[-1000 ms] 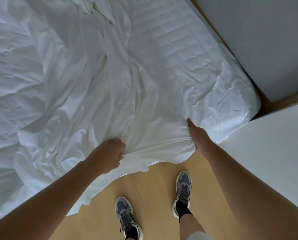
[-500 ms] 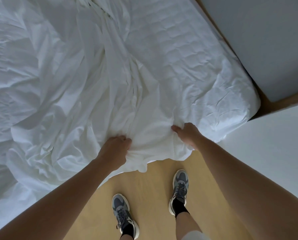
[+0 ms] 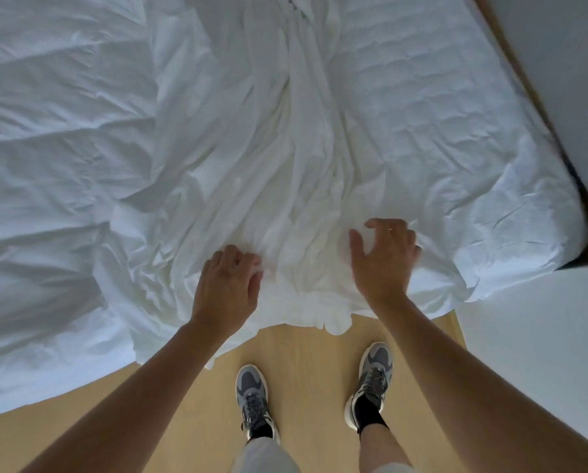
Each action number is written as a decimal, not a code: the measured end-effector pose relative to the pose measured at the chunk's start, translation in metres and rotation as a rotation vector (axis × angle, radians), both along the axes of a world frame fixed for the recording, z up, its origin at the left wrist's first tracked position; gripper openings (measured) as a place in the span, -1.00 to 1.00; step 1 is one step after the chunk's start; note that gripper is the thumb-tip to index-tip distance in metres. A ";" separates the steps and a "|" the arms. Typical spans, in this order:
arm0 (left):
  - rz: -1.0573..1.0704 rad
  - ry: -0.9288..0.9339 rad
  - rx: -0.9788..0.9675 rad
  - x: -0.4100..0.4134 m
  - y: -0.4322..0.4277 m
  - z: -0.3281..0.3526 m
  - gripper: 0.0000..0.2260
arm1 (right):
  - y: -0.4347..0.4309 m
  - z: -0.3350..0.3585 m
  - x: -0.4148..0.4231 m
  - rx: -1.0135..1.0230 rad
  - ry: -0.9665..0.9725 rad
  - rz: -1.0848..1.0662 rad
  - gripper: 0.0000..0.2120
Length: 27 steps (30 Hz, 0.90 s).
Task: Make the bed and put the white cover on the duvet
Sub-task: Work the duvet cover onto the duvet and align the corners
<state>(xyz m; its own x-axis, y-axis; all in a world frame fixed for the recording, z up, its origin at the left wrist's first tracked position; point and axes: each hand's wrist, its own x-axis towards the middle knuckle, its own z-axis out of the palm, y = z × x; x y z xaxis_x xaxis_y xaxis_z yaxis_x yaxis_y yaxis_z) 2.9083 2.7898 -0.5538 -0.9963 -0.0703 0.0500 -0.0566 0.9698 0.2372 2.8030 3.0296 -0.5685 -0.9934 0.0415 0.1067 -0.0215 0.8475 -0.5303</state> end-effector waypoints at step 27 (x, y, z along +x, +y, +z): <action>0.747 -0.472 1.302 0.036 -0.114 0.015 -0.66 | -0.201 -0.018 0.039 -0.016 -0.768 -0.301 -0.03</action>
<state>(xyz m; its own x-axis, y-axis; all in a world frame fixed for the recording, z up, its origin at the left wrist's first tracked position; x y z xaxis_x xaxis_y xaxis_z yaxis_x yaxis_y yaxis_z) 2.9440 2.6763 -0.5390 -0.6256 -0.2800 -0.7281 -0.7180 -0.1582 0.6778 2.8418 2.8285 -0.5861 -0.7358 0.3131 -0.6005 0.5787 0.7513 -0.3173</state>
